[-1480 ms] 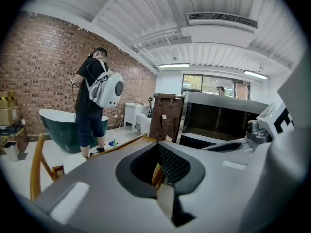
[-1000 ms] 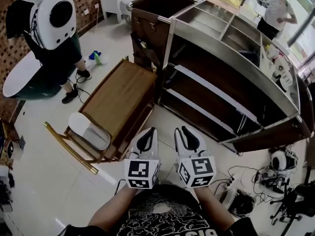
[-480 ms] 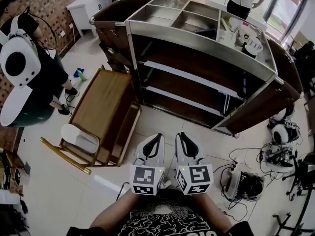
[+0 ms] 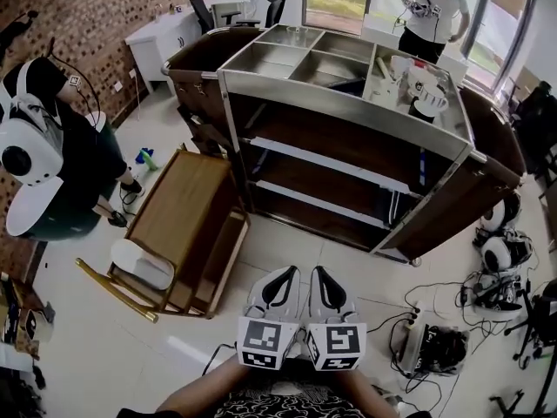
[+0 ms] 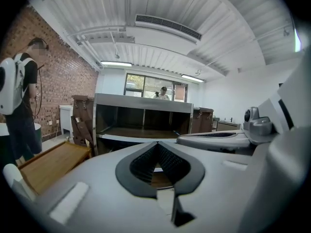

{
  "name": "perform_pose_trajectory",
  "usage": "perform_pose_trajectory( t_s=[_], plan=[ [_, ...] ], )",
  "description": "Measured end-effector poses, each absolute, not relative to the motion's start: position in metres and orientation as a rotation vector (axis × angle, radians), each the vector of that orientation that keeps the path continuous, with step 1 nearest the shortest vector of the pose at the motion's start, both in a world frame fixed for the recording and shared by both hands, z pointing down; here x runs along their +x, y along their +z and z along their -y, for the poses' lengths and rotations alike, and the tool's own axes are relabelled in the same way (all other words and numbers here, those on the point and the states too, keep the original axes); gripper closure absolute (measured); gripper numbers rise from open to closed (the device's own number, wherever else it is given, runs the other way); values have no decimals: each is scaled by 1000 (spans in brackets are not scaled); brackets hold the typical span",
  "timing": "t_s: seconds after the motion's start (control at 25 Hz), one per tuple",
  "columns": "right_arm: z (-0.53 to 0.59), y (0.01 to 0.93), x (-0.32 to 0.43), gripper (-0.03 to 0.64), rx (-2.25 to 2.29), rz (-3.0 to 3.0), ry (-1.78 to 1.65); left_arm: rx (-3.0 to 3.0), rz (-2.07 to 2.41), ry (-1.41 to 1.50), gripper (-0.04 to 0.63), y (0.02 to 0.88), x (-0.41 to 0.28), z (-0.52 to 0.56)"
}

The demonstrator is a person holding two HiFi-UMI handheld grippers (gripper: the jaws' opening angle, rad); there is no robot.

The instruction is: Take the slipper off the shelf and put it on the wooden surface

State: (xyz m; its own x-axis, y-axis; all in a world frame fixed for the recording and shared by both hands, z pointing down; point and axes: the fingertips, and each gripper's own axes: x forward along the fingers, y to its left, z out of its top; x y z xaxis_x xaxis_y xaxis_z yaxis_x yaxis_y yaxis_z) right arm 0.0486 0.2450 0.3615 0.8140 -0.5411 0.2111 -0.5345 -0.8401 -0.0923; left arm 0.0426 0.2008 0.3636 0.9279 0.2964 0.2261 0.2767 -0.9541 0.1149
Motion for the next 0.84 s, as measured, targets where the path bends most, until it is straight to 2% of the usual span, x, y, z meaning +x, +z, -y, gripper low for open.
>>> perform_pose_trajectory(
  t_s=[0.84],
  plan=[
    [-316,368,26,617,-2970,-745,-386,3008,-559,394,591,362,19,-259]
  ],
)
